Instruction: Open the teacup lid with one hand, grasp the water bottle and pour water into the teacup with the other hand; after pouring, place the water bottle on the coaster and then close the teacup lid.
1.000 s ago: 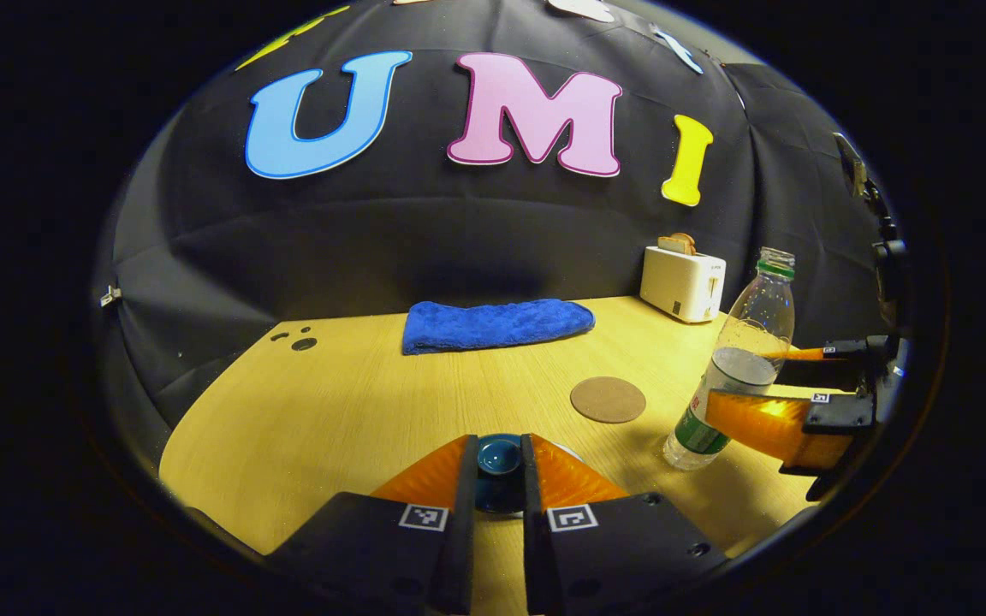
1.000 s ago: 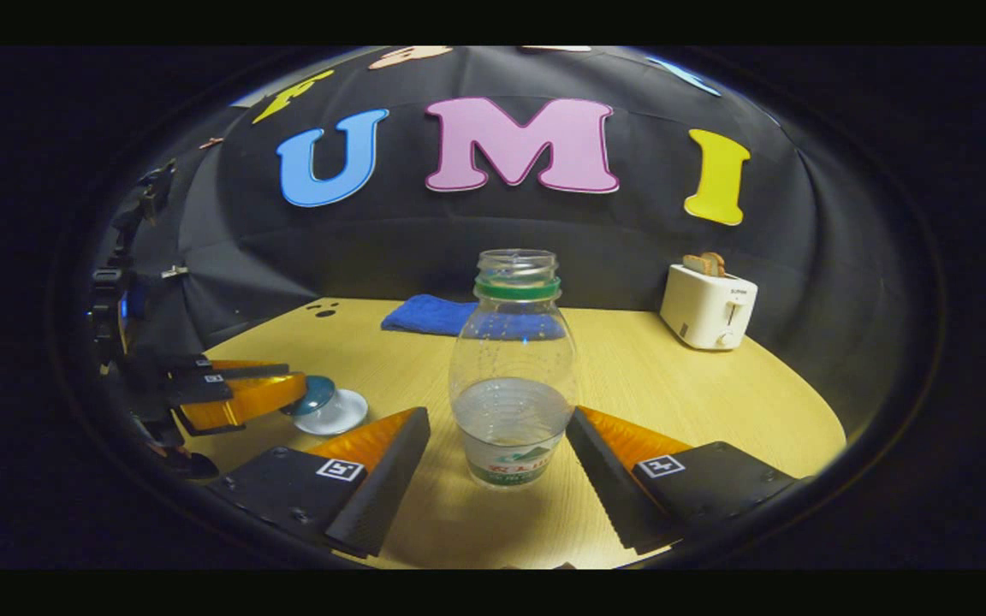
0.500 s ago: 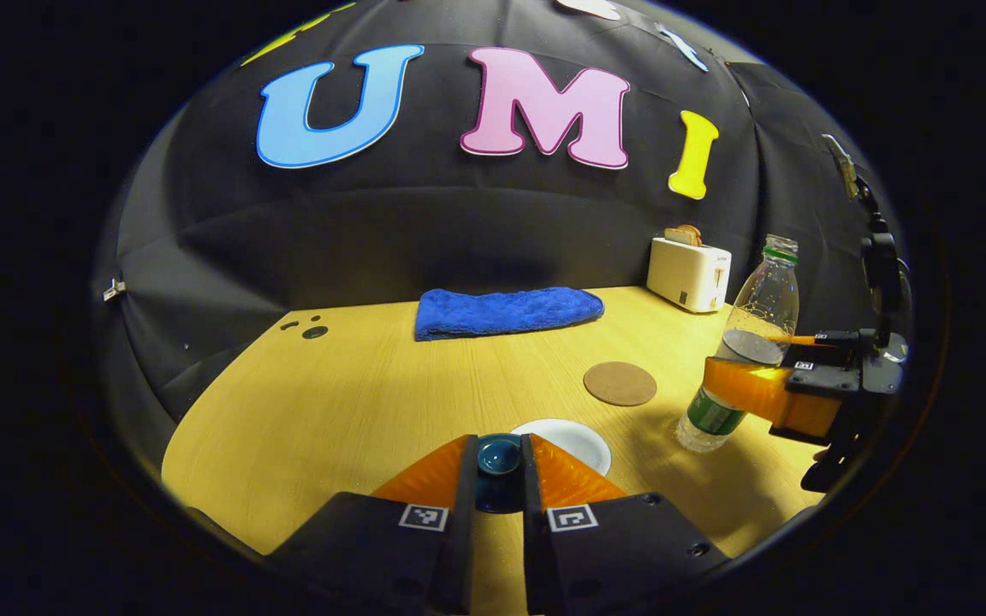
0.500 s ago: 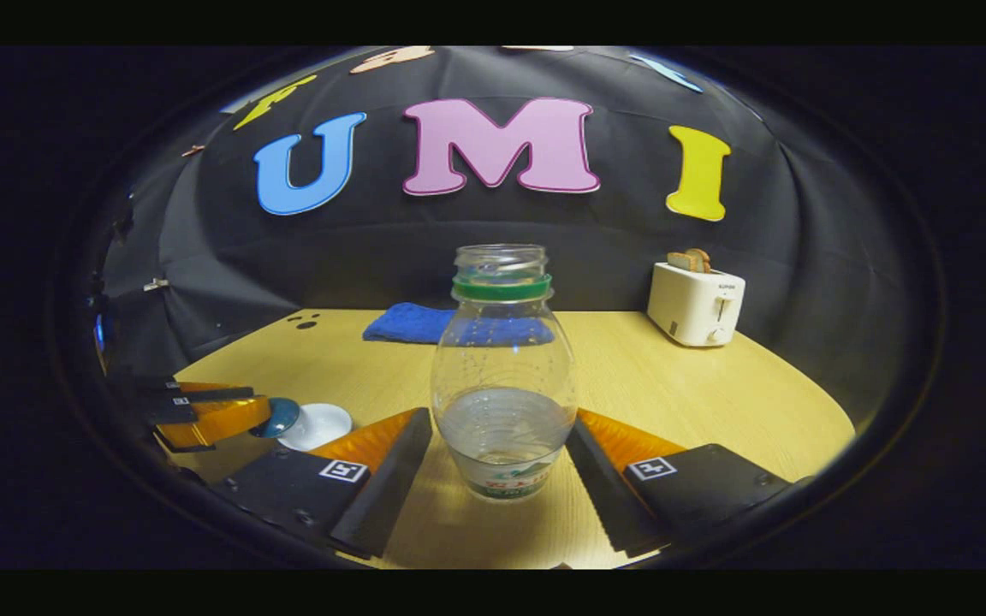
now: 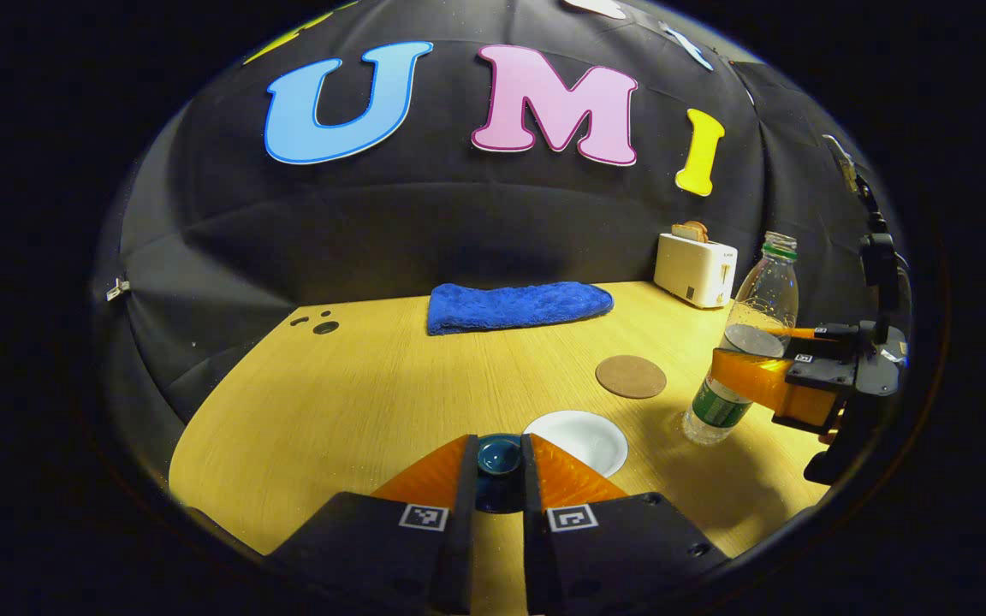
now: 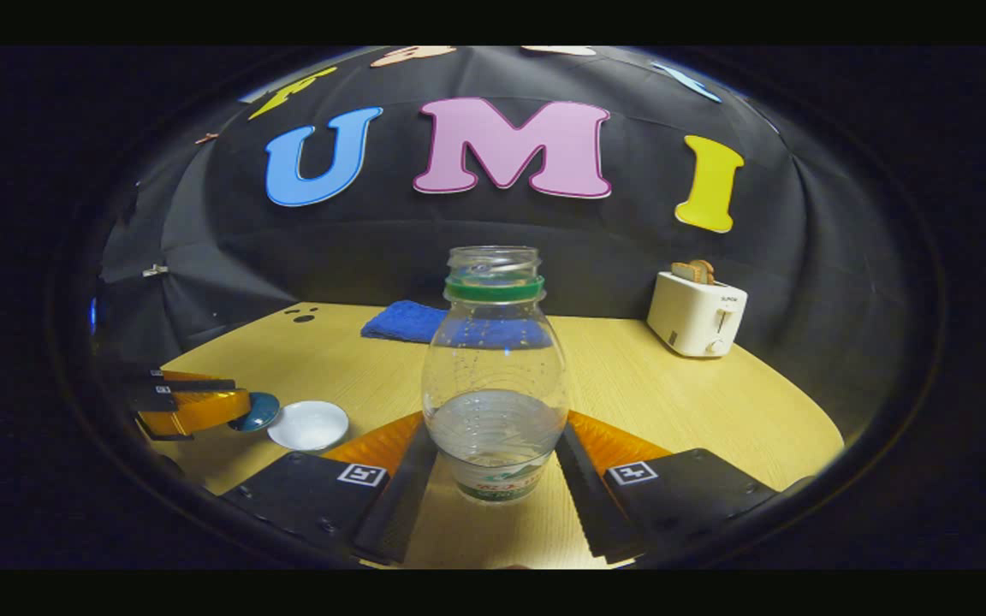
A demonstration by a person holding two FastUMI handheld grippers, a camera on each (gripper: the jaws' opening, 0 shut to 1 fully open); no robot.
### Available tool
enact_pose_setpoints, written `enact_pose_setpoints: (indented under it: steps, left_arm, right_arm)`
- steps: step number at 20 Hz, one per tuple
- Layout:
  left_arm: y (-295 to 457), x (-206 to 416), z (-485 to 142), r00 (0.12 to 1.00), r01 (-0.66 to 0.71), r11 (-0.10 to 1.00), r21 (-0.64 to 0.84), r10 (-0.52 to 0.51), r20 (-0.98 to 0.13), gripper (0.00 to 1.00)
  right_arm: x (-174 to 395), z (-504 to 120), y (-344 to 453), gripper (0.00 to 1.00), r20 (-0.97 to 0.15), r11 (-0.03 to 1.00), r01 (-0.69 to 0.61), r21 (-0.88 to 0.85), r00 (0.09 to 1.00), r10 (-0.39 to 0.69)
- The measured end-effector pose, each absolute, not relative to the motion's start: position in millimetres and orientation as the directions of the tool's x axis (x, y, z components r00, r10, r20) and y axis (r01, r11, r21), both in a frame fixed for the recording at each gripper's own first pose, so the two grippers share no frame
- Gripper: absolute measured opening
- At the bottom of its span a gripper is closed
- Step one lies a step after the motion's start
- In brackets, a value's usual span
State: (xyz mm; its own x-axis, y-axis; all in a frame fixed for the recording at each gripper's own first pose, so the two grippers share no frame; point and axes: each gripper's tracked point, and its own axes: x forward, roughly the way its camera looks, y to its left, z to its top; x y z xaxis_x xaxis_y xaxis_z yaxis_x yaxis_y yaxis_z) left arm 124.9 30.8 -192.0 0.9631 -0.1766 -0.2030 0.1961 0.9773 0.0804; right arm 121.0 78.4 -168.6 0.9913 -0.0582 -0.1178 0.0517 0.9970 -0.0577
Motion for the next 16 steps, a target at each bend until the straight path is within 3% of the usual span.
enact_pose_setpoints:
  steps: [1,5,6,8,9,16]
  left_arm:
    - [32,125,-190,0.963,0.196,0.977,0.08,-0.176,-0.202,0.28]
    - [40,125,-185,0.966,0.188,0.979,0.079,-0.169,-0.197,0.24]
    - [43,124,-186,0.966,0.184,0.98,0.077,-0.166,-0.197,0.24]
    - [49,121,-183,0.969,0.175,0.982,0.072,-0.159,-0.192,0.28]
    - [52,120,-182,0.97,0.169,0.983,0.069,-0.153,-0.189,0.24]
    - [75,108,-170,0.983,0.113,0.992,0.048,-0.104,-0.153,0.28]
  right_arm:
    - [122,-168,79,0.78,-0.116,0.997,0.05,-0.052,0.992,-0.056]
    - [124,-167,72,0.74,-0.123,0.994,0.084,-0.066,0.988,-0.092]
    - [127,-167,74,0.67,-0.128,0.993,0.082,-0.08,0.987,-0.092]
    - [129,-161,73,0.66,-0.124,0.991,0.068,-0.112,0.989,-0.082]
    - [130,-157,72,0.68,-0.118,0.989,0.064,-0.136,0.99,-0.08]
    - [144,-134,61,0.68,-0.116,0.866,0.014,-0.5,0.99,-0.083]
